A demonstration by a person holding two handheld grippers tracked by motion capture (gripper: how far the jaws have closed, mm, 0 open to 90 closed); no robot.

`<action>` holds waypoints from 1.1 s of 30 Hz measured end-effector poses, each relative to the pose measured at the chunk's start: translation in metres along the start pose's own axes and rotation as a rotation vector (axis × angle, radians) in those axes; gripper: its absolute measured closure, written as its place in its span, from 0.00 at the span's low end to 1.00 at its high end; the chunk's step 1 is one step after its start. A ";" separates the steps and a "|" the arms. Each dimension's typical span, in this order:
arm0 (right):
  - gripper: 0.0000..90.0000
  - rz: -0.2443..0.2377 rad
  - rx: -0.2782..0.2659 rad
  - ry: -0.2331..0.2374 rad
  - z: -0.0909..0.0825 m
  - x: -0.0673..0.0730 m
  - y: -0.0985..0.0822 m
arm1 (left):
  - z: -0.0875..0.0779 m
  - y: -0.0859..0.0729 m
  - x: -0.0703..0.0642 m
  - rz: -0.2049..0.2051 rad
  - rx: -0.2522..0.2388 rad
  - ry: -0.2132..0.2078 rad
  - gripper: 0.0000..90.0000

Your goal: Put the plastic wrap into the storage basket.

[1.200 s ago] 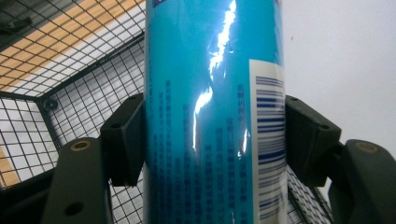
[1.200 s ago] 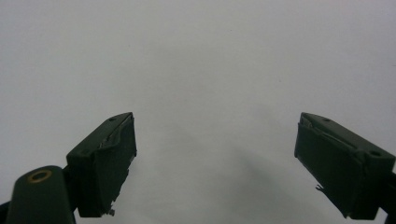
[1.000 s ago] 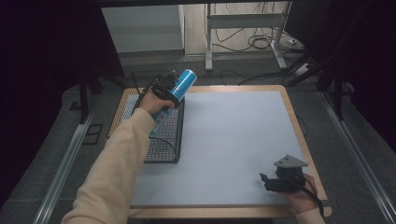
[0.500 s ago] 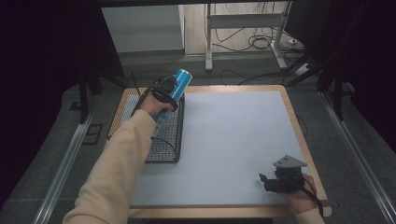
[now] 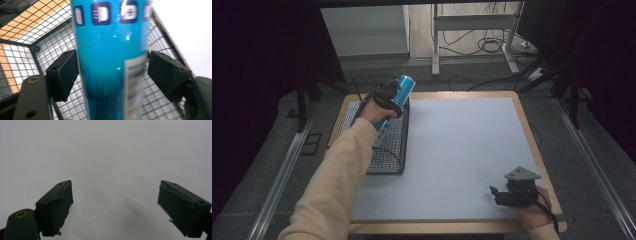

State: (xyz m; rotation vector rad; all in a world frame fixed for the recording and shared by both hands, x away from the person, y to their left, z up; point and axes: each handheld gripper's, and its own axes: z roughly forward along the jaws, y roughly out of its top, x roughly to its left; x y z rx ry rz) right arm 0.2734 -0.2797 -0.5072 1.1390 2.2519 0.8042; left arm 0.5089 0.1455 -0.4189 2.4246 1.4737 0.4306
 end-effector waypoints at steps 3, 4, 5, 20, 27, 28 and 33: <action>0.14 0.003 0.000 -0.002 0.000 0.000 0.000 | -0.006 -0.002 -0.001 -0.017 -0.019 -0.014 0.21; 0.14 0.004 0.000 -0.001 0.000 -0.001 -0.001 | -0.013 -0.005 -0.003 -0.031 -0.037 -0.028 0.20; 0.14 0.004 0.000 -0.001 0.000 -0.001 -0.001 | -0.013 -0.005 -0.003 -0.031 -0.037 -0.028 0.19; 0.14 -0.002 -0.007 -0.007 -0.004 0.002 0.000 | -0.068 -0.042 -0.065 0.102 -0.214 -0.160 0.19; 0.14 -0.005 -0.012 -0.007 -0.004 0.003 0.001 | -0.078 -0.062 -0.094 0.139 -0.253 -0.243 0.19; 0.14 -0.007 -0.012 -0.008 -0.004 0.003 0.001 | -0.079 -0.065 -0.098 0.149 -0.260 -0.246 0.19; 0.14 -0.015 -0.006 -0.002 -0.001 0.004 0.003 | -0.088 -0.084 -0.125 0.207 -0.317 -0.239 0.19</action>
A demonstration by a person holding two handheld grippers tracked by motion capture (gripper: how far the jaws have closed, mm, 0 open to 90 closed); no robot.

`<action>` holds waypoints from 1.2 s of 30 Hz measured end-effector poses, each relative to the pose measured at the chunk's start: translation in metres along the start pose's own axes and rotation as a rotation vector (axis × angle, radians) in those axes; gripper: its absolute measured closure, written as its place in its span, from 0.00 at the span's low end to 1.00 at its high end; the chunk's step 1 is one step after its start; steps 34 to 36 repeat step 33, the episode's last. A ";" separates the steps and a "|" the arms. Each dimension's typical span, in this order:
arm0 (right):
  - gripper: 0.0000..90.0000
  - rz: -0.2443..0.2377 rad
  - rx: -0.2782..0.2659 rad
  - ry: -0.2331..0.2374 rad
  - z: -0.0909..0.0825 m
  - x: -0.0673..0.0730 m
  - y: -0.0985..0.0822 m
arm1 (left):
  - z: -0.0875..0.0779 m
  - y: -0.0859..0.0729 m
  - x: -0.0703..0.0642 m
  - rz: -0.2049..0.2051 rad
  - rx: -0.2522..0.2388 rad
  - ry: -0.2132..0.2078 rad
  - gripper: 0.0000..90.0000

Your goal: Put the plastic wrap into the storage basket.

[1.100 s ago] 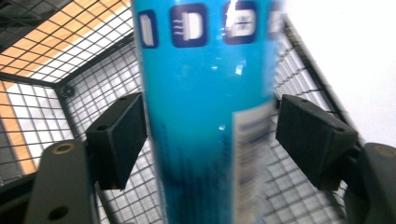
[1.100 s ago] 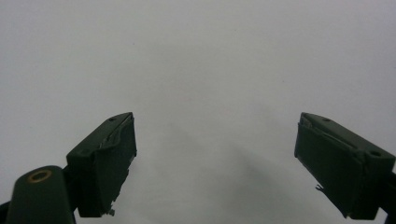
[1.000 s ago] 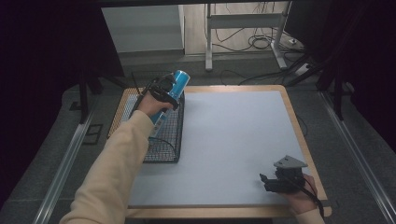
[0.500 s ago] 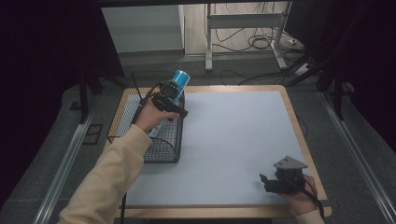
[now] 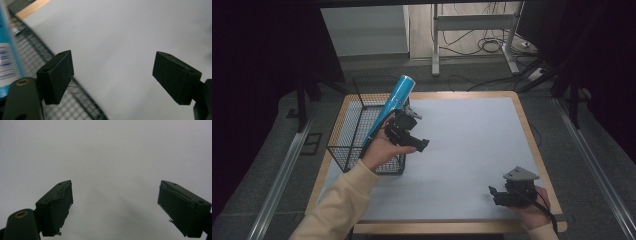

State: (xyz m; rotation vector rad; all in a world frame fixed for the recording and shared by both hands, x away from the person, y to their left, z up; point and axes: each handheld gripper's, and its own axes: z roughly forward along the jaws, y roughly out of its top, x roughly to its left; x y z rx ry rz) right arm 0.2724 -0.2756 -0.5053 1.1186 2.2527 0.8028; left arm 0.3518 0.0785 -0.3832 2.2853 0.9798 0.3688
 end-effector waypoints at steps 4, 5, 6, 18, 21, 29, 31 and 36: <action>0.14 0.001 0.000 -0.001 0.001 0.001 0.000 | 0.001 -0.011 -0.028 0.040 -0.022 -0.051 0.19; 0.14 0.001 -0.002 -0.001 0.000 0.001 0.000 | 0.003 -0.015 -0.034 0.053 -0.018 -0.061 0.19; 0.14 -0.002 -0.003 -0.001 -0.001 0.000 0.000 | 0.005 -0.019 -0.041 0.063 -0.017 -0.077 0.19; 0.14 -0.004 -0.007 -0.010 -0.001 0.000 0.000 | 0.036 -0.067 -0.078 0.086 0.020 -0.160 0.19; 0.14 -0.003 -0.007 -0.012 -0.001 0.002 0.001 | 0.037 -0.068 -0.075 0.072 0.018 -0.158 0.18; 0.14 -0.004 -0.014 -0.016 -0.002 0.002 0.000 | 0.038 -0.069 -0.074 0.054 0.005 -0.169 0.18; 0.14 -0.002 -0.018 -0.016 -0.003 0.002 0.000 | 0.041 -0.070 -0.075 0.058 0.011 -0.174 0.18; 0.14 -0.008 -0.028 -0.014 -0.004 0.002 0.000 | 0.043 -0.071 -0.076 0.059 0.013 -0.172 0.18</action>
